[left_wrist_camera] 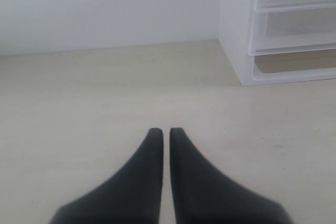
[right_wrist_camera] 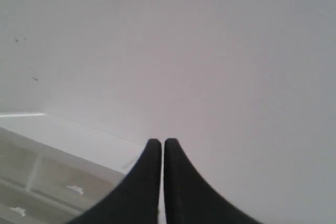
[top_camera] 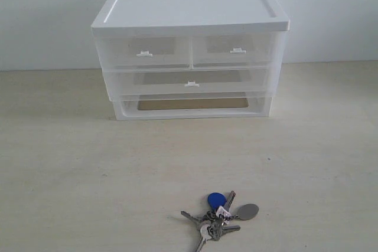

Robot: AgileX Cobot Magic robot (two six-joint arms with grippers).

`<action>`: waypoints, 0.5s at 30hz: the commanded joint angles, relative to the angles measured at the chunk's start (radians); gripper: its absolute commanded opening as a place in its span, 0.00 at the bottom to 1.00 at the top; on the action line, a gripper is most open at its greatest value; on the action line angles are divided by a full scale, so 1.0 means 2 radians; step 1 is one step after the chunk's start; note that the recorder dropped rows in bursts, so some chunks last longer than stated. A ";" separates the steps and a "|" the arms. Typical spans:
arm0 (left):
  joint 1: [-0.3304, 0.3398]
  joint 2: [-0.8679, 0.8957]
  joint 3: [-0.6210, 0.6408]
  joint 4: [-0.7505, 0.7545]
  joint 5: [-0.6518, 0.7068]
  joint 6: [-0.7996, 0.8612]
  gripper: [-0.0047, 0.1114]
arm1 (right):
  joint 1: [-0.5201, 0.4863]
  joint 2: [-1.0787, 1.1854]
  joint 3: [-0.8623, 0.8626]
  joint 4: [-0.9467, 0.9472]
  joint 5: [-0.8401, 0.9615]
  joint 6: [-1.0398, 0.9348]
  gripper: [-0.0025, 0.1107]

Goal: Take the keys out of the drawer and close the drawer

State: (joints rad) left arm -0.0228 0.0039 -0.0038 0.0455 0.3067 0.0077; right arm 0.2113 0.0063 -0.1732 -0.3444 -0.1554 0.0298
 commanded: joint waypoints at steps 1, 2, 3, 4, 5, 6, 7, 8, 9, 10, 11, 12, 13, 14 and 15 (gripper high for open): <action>0.001 -0.002 0.002 -0.004 0.000 0.001 0.08 | -0.033 -0.003 0.016 0.157 -0.002 -0.165 0.02; 0.001 -0.002 0.002 -0.004 0.000 0.001 0.08 | -0.038 -0.003 0.021 0.152 -0.004 -0.167 0.02; 0.001 -0.002 0.002 -0.004 0.000 0.001 0.08 | -0.040 -0.003 0.027 0.146 -0.014 -0.169 0.02; 0.001 -0.002 0.002 -0.004 0.000 0.001 0.08 | -0.043 -0.003 0.035 0.144 -0.023 -0.172 0.02; 0.001 -0.002 0.002 -0.004 0.000 0.001 0.08 | -0.044 -0.003 0.041 0.144 -0.028 -0.173 0.02; 0.001 -0.002 0.002 -0.004 0.000 0.001 0.08 | -0.046 -0.003 0.049 0.144 -0.032 -0.173 0.02; 0.001 -0.002 0.002 -0.004 0.000 0.001 0.08 | -0.049 -0.003 0.057 0.144 -0.032 -0.171 0.02; 0.001 -0.002 0.002 -0.004 0.000 0.001 0.08 | -0.051 -0.003 0.066 0.144 -0.030 -0.162 0.02; 0.001 -0.002 0.002 -0.004 0.000 0.001 0.08 | -0.054 -0.003 0.075 0.144 -0.029 -0.151 0.02; 0.001 -0.002 0.002 -0.004 0.000 0.001 0.08 | -0.057 -0.003 0.085 0.144 -0.028 -0.135 0.02; 0.001 -0.002 0.002 -0.004 0.000 0.001 0.08 | -0.058 -0.003 0.087 0.144 -0.028 -0.119 0.02; 0.001 -0.002 0.002 -0.004 0.000 0.001 0.08 | -0.060 -0.003 0.087 0.144 -0.028 -0.097 0.02; 0.001 -0.002 0.002 -0.004 0.000 0.001 0.08 | -0.062 -0.003 0.087 0.144 -0.011 -0.073 0.02; 0.001 -0.002 0.002 -0.004 0.000 0.001 0.08 | -0.062 -0.003 0.087 0.144 0.018 -0.048 0.02; 0.001 -0.002 0.002 -0.004 0.000 0.001 0.08 | -0.062 -0.003 0.087 0.144 0.034 -0.035 0.02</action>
State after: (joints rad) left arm -0.0228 0.0039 -0.0038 0.0455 0.3067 0.0077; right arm 0.0958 0.0047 -0.0060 -0.0632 -0.1673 -0.1439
